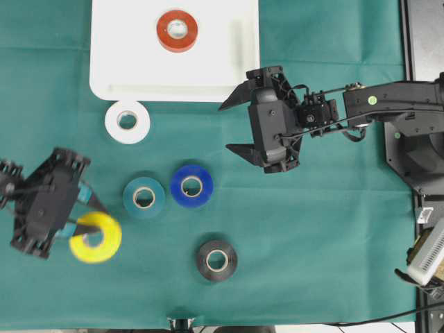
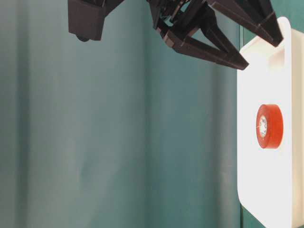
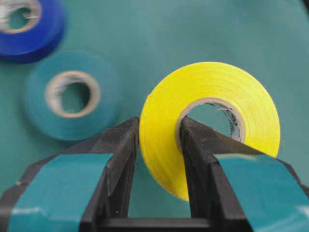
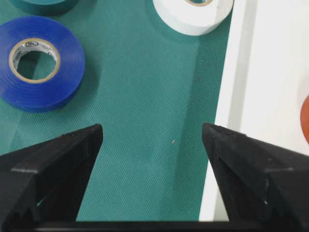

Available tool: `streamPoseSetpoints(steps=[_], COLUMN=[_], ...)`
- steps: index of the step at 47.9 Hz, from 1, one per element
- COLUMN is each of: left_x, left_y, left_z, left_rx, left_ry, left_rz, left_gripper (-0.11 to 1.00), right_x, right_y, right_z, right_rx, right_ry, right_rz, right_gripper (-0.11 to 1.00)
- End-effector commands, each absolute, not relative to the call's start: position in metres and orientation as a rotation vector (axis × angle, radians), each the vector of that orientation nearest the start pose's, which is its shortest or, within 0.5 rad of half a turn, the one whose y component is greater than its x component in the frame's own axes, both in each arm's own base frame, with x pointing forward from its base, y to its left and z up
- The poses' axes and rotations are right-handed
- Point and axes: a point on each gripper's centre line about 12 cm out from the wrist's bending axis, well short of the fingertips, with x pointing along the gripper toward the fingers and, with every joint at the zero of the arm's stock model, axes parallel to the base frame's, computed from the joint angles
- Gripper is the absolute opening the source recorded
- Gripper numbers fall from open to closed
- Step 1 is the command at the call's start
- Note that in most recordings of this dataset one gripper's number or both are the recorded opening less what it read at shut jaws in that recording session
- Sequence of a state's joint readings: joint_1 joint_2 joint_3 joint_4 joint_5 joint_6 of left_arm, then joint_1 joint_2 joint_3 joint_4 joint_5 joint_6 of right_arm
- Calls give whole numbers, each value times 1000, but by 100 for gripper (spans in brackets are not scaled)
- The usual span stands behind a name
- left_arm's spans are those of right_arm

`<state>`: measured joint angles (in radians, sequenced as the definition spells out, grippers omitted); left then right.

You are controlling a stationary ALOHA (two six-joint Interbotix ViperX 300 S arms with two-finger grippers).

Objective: Put the tape alternately from left to right into the white case.
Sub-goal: 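Carry the yellow tape up into the tray beside the red tape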

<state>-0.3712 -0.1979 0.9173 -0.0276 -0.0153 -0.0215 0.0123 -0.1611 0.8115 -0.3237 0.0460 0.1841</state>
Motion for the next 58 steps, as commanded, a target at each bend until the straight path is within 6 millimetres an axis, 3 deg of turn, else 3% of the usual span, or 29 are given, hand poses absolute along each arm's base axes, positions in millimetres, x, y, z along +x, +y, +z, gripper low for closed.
streamPoseSetpoints(steps=[1, 14, 29, 58], left_x=[302, 315, 316, 301], left_y=[-102, -50, 15, 113], left_z=[171, 180, 190, 194], left_rx=[66, 11, -54, -135], left_ry=[665, 638, 599, 524], left_rz=[-298, -139, 58, 362], left_gripper=[25, 25, 25, 25], right_x=[342, 342, 342, 343], right_y=[4, 4, 4, 4], right_z=[187, 187, 187, 188], right_rx=[-141, -141, -141, -141], right_ry=[650, 650, 649, 643], right_rz=[49, 49, 50, 51], right_gripper=[84, 84, 84, 84])
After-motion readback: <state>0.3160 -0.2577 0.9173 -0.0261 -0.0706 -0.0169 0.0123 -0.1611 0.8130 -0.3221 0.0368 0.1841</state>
